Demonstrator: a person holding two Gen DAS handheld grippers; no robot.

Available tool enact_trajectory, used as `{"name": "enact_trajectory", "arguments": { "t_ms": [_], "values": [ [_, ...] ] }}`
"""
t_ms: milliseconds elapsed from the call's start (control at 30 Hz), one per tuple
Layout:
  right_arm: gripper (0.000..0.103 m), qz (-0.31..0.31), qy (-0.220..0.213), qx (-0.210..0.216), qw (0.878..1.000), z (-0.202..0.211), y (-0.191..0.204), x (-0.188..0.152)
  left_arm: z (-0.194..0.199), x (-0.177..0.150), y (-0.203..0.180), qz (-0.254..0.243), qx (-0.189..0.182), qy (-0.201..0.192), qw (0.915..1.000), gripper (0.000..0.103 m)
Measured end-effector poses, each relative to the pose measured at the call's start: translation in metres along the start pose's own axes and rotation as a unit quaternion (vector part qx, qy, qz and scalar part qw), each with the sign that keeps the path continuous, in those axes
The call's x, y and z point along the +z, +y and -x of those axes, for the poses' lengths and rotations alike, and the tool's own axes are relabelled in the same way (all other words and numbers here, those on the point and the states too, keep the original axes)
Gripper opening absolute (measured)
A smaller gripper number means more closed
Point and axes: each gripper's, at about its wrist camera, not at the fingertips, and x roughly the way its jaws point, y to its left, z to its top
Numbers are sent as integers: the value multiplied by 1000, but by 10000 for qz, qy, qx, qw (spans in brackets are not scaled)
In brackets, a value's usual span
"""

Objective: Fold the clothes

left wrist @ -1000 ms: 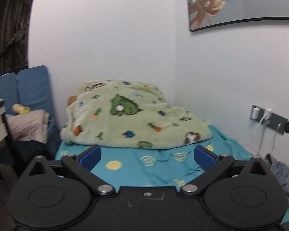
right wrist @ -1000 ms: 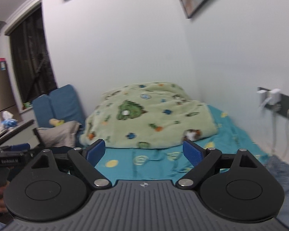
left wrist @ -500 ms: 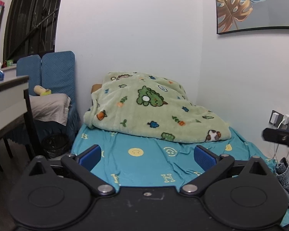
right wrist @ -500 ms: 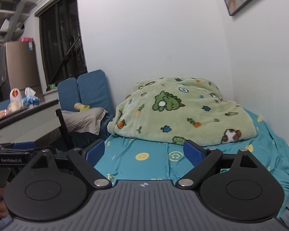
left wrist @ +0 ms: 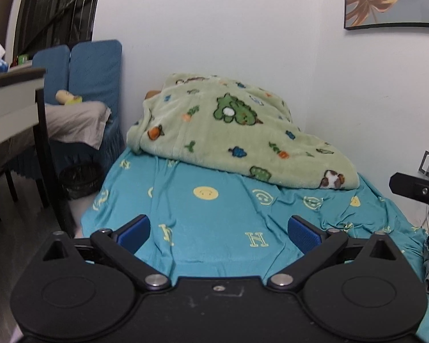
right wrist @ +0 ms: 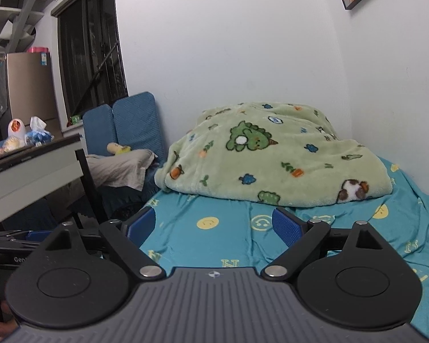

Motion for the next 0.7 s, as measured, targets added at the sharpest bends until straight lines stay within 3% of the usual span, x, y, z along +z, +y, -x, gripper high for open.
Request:
{"name": "enact_trajectory", "arguments": {
  "t_ms": [333,700],
  "values": [
    [91,66,215,32,9997,-6,-2,-27,-6,-8,9,242,15,202,9995,102],
    [91,-110,524,-142,9985,-13,-4,-36,-1,-7,7,179,157,134,9996,102]
  ]
}}
